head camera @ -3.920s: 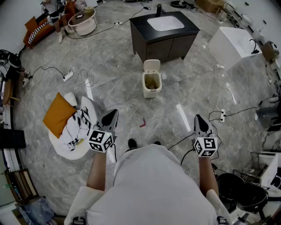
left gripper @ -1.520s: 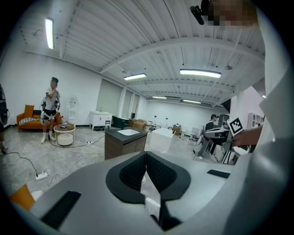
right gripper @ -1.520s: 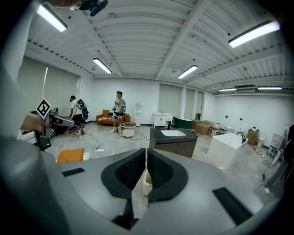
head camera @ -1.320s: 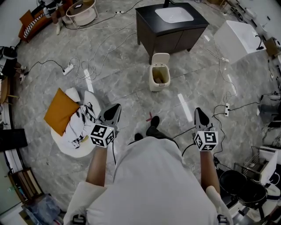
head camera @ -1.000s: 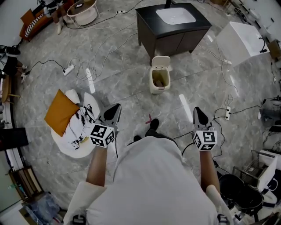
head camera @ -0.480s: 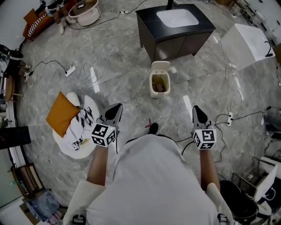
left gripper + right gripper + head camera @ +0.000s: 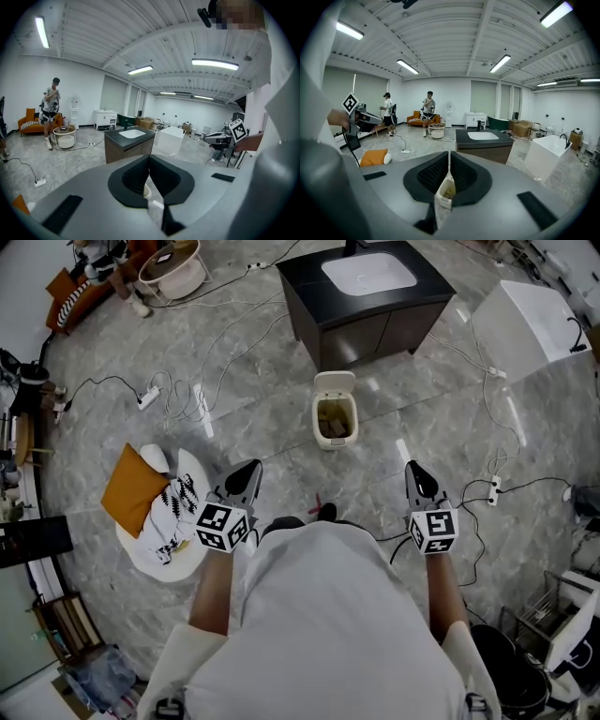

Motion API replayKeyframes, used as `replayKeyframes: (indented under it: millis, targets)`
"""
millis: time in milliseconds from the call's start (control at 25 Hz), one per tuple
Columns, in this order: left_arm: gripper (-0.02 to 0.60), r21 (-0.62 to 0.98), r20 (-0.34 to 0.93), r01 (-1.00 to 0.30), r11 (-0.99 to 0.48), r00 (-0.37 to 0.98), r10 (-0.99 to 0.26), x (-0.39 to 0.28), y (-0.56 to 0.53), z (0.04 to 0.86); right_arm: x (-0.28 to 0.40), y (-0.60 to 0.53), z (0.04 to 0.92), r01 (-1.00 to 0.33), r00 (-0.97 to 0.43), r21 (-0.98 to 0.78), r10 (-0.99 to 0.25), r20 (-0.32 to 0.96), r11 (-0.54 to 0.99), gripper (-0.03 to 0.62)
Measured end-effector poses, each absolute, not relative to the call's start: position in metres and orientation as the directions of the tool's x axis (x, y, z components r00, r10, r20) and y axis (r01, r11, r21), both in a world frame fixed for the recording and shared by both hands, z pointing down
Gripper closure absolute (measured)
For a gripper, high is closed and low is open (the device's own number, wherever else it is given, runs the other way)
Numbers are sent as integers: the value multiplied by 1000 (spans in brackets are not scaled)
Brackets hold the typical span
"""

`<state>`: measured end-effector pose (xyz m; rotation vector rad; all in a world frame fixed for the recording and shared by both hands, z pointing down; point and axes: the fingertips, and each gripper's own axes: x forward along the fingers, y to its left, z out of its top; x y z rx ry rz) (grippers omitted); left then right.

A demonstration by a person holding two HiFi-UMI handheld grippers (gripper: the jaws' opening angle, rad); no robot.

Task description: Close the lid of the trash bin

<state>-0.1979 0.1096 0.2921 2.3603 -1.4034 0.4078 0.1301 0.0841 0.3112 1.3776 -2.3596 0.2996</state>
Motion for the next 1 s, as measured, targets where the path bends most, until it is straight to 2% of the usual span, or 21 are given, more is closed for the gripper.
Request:
replayKeyframes:
  millis: [520,1000]
  targets:
    - [565,164,432,-871,-463,486,-760,-183,76,295,134,62,314,-874,-430,16,-788,441,486,559]
    - [565,189,437,-809,-557,577,-690,-192,4,304,124,29,321,-917,-337,26,-810,480,398,559]
